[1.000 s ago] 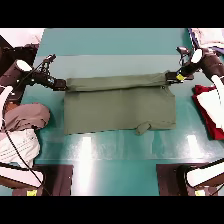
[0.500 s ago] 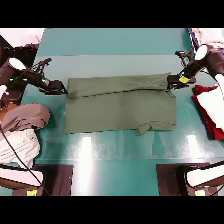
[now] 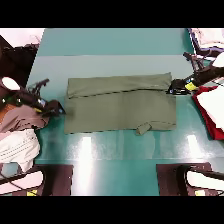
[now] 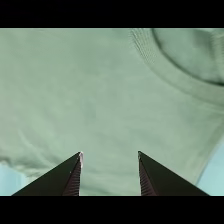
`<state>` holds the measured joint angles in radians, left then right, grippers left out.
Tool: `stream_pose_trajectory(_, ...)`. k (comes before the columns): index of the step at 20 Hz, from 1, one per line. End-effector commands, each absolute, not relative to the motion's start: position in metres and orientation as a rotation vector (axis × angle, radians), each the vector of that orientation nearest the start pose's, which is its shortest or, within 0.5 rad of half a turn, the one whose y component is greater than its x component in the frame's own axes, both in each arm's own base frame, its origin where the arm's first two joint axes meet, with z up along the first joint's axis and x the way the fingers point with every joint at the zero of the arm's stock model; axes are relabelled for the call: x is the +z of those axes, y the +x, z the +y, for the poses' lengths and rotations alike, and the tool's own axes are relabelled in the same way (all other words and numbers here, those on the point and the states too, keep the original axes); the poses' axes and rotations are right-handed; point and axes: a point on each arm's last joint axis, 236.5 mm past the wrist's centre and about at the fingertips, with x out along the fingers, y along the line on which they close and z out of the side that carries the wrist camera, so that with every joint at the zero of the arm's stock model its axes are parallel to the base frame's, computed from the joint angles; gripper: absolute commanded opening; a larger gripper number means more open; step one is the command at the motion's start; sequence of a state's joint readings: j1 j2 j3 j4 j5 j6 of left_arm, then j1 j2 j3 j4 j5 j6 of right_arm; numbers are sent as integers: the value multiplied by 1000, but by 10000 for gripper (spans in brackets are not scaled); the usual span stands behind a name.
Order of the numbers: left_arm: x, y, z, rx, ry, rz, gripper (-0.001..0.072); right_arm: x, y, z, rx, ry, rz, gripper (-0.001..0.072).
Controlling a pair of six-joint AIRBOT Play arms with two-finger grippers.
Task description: Fold the shirts.
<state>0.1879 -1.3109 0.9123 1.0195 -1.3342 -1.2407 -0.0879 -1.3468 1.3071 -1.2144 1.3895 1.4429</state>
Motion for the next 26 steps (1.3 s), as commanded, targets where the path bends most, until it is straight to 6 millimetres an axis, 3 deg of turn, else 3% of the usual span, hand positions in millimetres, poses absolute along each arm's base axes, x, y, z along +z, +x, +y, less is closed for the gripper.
stream_pose_trajectory(1,-76,248,-75,-364,-517,1614,543,41,363,52,266,271,1347,408)
stream_pose_trajectory(5,-92,230,-78,-340,-548,1651,543,51,362,53,267,265,1319,409)
stream_pose_trajectory(10,-89,233,-89,-361,-610,1631,539,63,359,52,268,256,1289,408)
stream_pose_trajectory(11,-89,233,-89,-362,-610,1631,382,65,357,52,270,254,1291,409)
stream_pose_trajectory(12,-88,233,-90,-373,-606,1626,126,66,352,53,273,251,1303,408)
stream_pose_trajectory(13,-85,236,-94,-397,-613,1610,23,65,346,54,280,251,1328,409)
stream_pose_trajectory(19,-49,268,-93,-437,-570,1480,22,52,315,30,214,262,1464,409)
stream_pose_trajectory(23,-36,272,-93,-446,-550,1440,22,3,265,8,94,427,1577,409)
stream_pose_trajectory(26,-36,273,-93,-445,-550,1440,22,-42,223,5,22,539,1656,409)
